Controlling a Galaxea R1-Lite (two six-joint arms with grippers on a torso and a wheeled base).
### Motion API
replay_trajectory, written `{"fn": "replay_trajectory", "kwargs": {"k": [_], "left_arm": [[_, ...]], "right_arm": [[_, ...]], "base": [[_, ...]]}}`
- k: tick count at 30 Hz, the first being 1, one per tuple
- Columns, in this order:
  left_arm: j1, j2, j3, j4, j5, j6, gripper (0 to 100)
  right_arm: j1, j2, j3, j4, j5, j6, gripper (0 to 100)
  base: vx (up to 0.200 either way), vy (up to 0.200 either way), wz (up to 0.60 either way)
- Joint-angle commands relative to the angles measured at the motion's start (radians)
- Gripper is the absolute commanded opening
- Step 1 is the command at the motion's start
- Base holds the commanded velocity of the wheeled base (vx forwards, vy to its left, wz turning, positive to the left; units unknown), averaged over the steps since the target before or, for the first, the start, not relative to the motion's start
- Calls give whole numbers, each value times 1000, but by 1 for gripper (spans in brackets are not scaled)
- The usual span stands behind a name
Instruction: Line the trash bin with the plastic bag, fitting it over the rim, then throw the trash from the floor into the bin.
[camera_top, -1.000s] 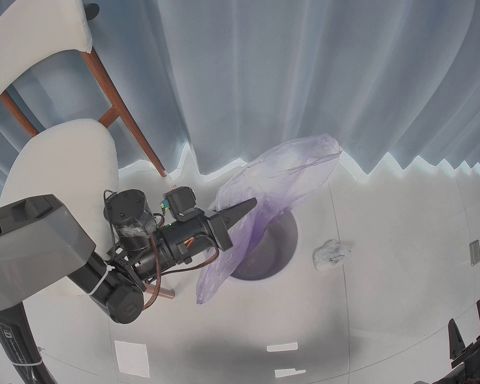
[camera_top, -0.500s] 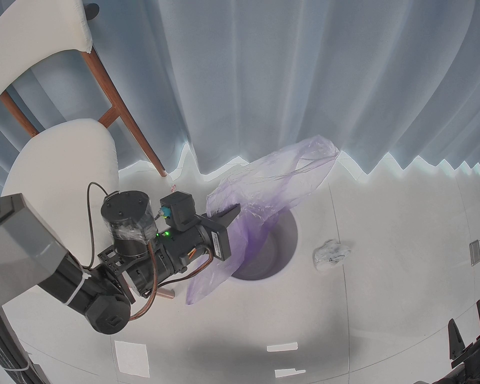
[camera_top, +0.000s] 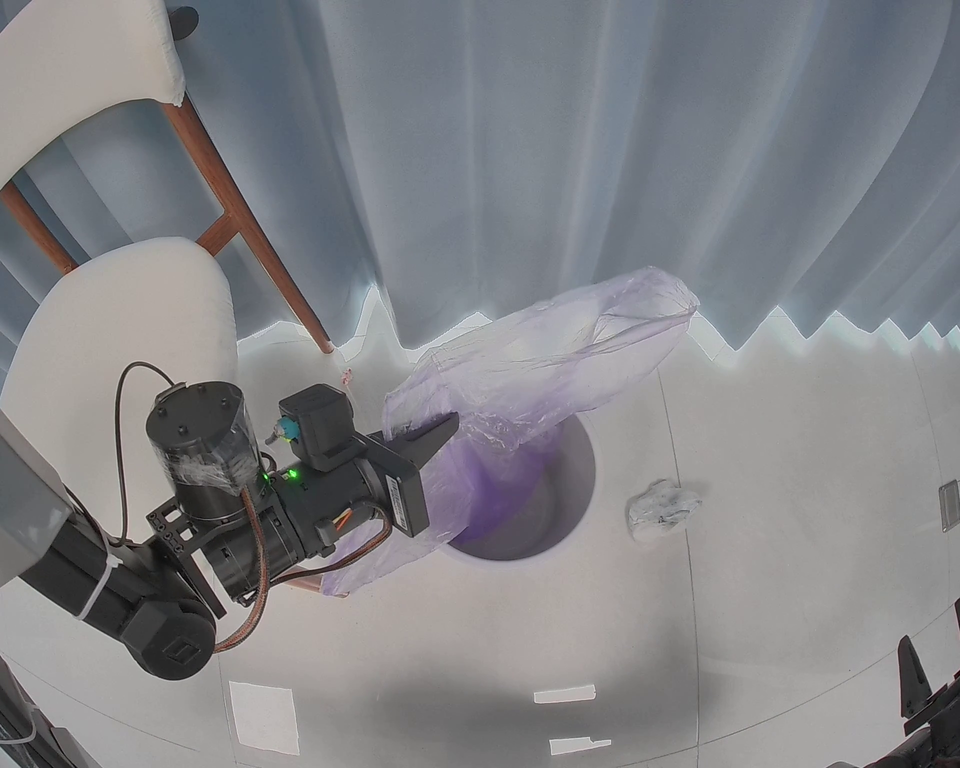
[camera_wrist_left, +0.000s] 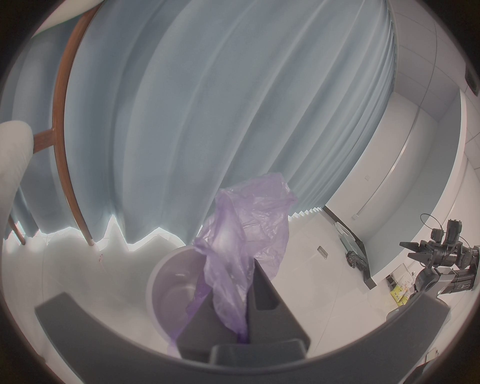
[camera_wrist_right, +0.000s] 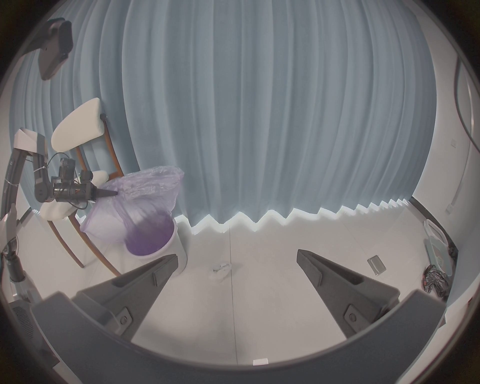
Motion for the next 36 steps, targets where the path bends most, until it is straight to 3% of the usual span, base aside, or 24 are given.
{"fn": "replay_trajectory", "kwargs": {"k": [1,7,12,14,17,20,24,30,36], "left_arm": [[-7,-23,1,-1,-1,-2,0],[-18,-25,8,-1,-1,-2,0],[-18,-31,7,-1,-1,-5,0],[-21,-39,12,-1,-1,-5,0],[-22,-40,8,-1,-1,-4,0],[-22,-42,8,-1,-1,-4,0],[-22,-42,4,-1,-1,-5,0],[-22,-31,2,-1,-1,-4,0],[-21,-33,1,-1,0,-4,0]], "right_arm": [[0,-18,-4,-47,1,10,100],[14,25,-81,-67,33,101,100],[120,168,-104,-56,78,208,100],[164,196,-96,-10,76,340,100],[172,231,-97,80,81,417,100],[176,278,-85,90,90,423,100],[181,355,-131,80,170,432,100],[181,535,-160,59,181,490,100],[169,823,-157,-225,194,489,100]], "base": [[0,0,0],[0,0,0],[0,0,0],[0,0,0],[0,0,0],[0,0,0],[0,0,0],[0,0,0],[0,0,0]]}}
